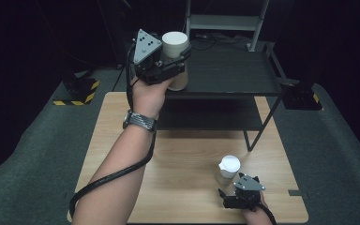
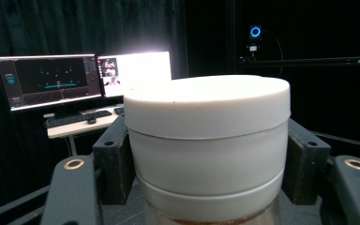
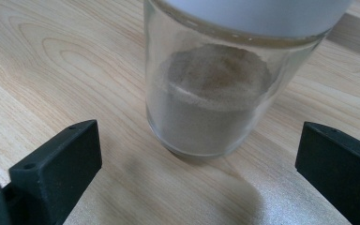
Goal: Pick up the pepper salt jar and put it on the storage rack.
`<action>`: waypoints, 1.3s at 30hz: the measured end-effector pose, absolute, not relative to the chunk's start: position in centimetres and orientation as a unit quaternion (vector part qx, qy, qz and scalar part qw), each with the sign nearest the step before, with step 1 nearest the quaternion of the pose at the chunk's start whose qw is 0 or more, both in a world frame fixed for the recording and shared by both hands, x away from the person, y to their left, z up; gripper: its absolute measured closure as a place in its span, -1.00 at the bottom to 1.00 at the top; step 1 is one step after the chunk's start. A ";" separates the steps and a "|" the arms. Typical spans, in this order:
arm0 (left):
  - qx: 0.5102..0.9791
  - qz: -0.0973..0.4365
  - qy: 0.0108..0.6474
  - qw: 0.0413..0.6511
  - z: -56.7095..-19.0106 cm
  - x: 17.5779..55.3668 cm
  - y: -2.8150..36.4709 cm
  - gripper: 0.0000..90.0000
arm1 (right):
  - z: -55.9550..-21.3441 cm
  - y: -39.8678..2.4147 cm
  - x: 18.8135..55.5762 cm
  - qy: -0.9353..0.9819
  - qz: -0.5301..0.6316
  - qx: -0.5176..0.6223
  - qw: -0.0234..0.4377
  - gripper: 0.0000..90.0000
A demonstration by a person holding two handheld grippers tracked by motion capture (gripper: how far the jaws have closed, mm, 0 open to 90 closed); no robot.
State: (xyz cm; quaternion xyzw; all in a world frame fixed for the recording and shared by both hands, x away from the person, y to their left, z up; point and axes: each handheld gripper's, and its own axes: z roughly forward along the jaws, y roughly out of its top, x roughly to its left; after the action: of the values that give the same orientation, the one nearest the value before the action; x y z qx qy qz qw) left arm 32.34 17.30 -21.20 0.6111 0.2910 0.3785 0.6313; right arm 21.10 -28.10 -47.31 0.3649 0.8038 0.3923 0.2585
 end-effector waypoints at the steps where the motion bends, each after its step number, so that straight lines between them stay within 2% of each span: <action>1: 0.611 0.379 0.291 0.631 -21.2 32.5 17.2 -0.26 | -47.3 -28.1 21.1 0.804 0.393 0.365 0.258 -1.00; 39: 0.614 0.389 0.293 0.622 -22.0 33.5 15.8 -0.26 | -47.3 -28.1 21.1 0.805 0.393 0.364 0.257 -1.00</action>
State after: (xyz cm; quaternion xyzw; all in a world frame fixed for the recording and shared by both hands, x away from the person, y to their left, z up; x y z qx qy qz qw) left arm 33.47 15.77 -22.04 0.6138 0.2926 0.3887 0.6217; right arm 21.14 -28.13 -47.31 0.3636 0.8047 0.3926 0.2574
